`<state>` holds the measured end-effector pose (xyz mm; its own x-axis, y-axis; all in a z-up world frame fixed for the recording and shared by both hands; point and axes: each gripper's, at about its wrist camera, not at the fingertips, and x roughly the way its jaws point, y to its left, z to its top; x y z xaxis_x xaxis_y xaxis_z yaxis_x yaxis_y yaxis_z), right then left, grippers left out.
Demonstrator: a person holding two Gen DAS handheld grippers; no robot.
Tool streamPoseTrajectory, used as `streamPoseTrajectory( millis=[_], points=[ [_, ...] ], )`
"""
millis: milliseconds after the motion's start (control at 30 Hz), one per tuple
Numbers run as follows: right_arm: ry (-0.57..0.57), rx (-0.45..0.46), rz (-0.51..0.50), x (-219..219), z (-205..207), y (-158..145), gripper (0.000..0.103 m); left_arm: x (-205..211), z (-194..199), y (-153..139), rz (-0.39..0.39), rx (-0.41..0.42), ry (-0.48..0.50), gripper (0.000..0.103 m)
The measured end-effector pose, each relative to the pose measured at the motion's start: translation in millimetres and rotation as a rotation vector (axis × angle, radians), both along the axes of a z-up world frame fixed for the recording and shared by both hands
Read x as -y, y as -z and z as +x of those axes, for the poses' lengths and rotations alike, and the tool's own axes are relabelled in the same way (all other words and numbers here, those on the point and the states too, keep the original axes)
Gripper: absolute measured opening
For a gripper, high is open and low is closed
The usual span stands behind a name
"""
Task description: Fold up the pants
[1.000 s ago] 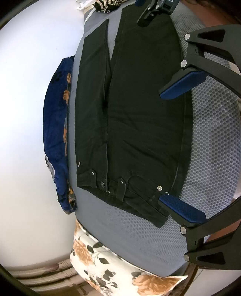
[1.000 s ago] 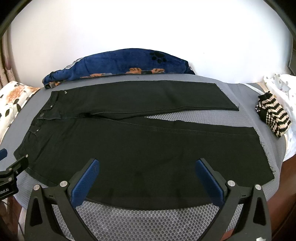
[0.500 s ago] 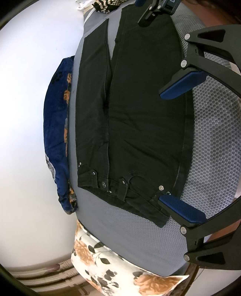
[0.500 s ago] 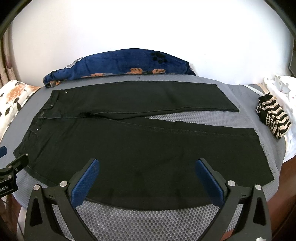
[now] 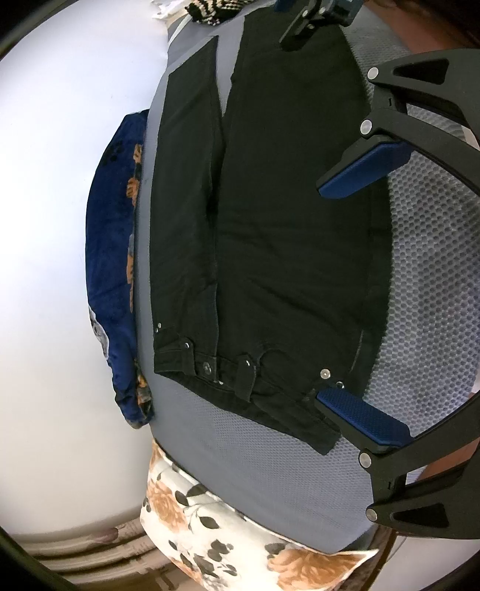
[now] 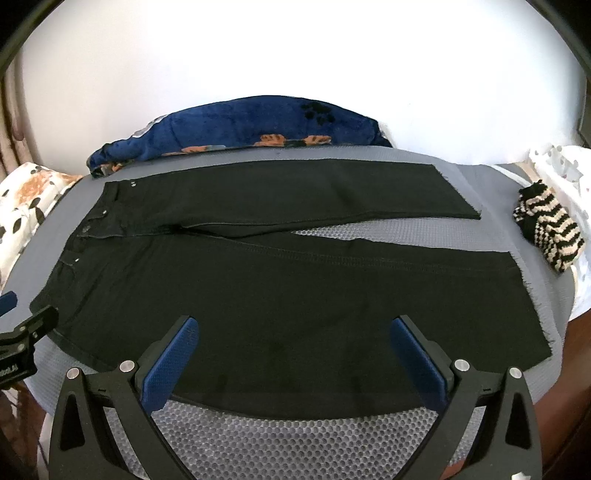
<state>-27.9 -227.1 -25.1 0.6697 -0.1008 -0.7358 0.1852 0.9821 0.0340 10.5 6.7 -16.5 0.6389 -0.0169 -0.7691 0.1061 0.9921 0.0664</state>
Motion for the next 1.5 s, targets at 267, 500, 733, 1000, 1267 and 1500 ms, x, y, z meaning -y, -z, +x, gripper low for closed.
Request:
streamPoseTrajectory(
  millis=[267, 500, 733, 1000, 1267, 1500],
  points=[
    [0.019, -0.012, 0.084, 7, 5, -2, 0.103, -22, 32, -6, -0.043, 0.004, 0.005, 0.102],
    [-0.079, 0.032, -0.034, -8, 31, -20, 0.103, -69, 87, -22, -0.051, 0.036, -0.048, 0.099],
    [-0.16, 0.063, -0.053, -18, 87, -33, 0.103, -118, 165, -30, -0.119, 0.029, -0.072, 0.087],
    [-0.195, -0.046, 0.097, -22, 153, -11, 0.103, -167, 275, 0, -0.458, -0.128, -0.016, 0.053],
    [-0.197, -0.107, 0.124, -28, 199, 19, 0.103, -189, 351, 57, -0.687, -0.299, -0.016, 0.051],
    [-0.19, -0.105, 0.146, -29, 235, 30, 0.103, -189, 377, 82, -0.742, -0.355, 0.016, 0.034]
  ],
)
